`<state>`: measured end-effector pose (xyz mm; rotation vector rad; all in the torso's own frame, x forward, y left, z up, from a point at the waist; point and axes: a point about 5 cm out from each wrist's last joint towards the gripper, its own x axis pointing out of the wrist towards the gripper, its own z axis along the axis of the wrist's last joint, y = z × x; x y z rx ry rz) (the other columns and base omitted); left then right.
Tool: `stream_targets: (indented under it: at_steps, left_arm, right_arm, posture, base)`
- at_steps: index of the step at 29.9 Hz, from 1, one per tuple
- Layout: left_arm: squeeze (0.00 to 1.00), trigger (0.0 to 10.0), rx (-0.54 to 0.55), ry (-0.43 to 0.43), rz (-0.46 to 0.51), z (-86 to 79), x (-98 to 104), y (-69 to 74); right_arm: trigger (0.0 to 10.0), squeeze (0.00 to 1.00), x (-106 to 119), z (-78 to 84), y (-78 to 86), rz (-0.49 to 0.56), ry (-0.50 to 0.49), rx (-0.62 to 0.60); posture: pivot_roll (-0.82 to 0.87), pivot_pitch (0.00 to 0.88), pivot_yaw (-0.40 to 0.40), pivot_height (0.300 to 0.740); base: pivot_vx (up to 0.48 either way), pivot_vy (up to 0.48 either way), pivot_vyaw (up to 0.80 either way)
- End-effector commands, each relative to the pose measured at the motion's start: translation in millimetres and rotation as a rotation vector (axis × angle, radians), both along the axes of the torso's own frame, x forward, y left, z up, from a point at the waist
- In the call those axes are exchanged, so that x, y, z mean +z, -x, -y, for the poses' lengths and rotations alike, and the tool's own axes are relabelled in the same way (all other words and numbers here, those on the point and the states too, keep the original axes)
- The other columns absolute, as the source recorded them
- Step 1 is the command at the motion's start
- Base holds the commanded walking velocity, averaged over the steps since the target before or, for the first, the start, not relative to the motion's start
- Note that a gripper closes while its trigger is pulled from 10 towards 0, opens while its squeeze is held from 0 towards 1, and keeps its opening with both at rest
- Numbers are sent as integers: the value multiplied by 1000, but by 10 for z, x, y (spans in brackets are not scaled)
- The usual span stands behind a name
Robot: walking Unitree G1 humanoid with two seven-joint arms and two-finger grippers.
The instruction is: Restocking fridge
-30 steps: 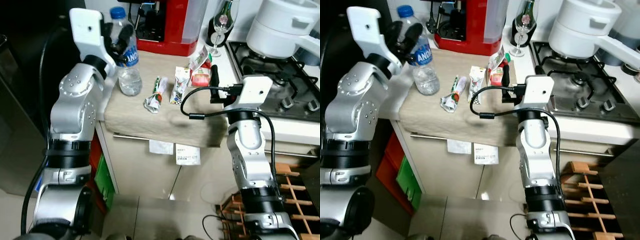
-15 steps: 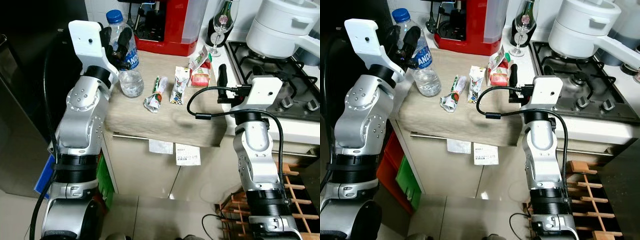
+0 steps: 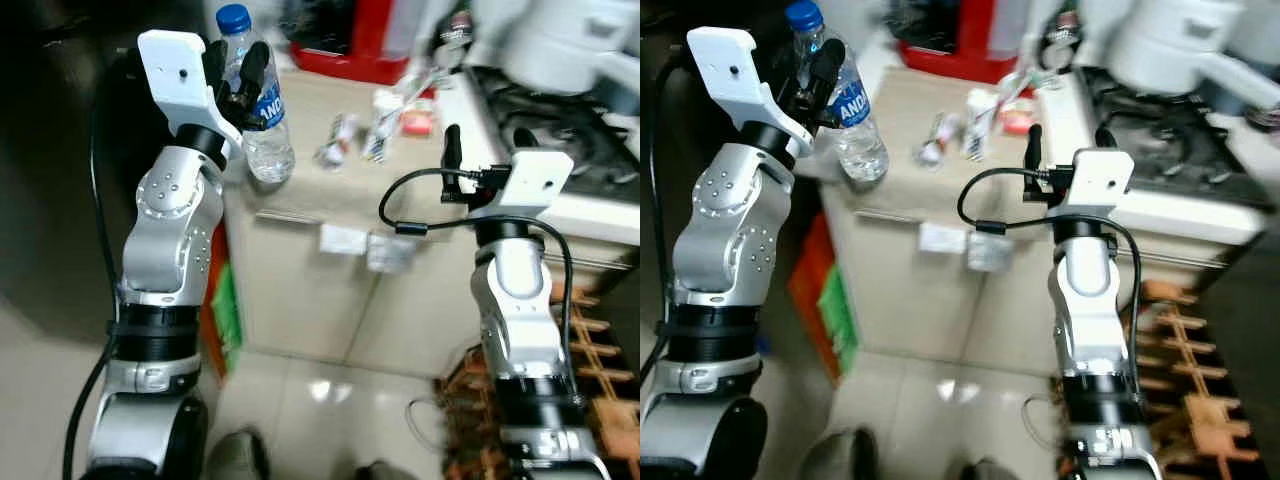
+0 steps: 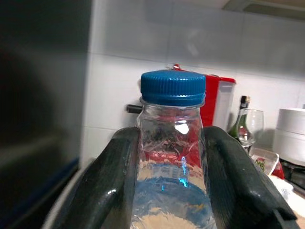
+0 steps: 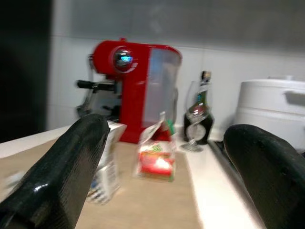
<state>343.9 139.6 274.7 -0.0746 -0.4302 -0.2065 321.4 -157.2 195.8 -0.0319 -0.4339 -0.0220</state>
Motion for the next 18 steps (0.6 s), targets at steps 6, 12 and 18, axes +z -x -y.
stream_targets:
  at_steps: [6,12,18]
  left_arm:
    - [0,10000,-33,-14,46,69,116,10]
    - [0,10000,-96,-29,48,130,85,52]
    - [0,10000,-117,-26,14,169,-17,71]
  right_arm:
    - [10000,0,24,44,-9,7,2,-21]
    - [10000,0,17,34,-15,6,6,-17]
    - [10000,0,-20,26,-5,-9,-1,-12]
  posture:
    - [-38,0,-47,740]
    - [-38,0,-45,740]
    - [-44,0,-37,740]
  base:
    - [-341,0,0]
    - [-297,0,0]
    - [-202,0,0]
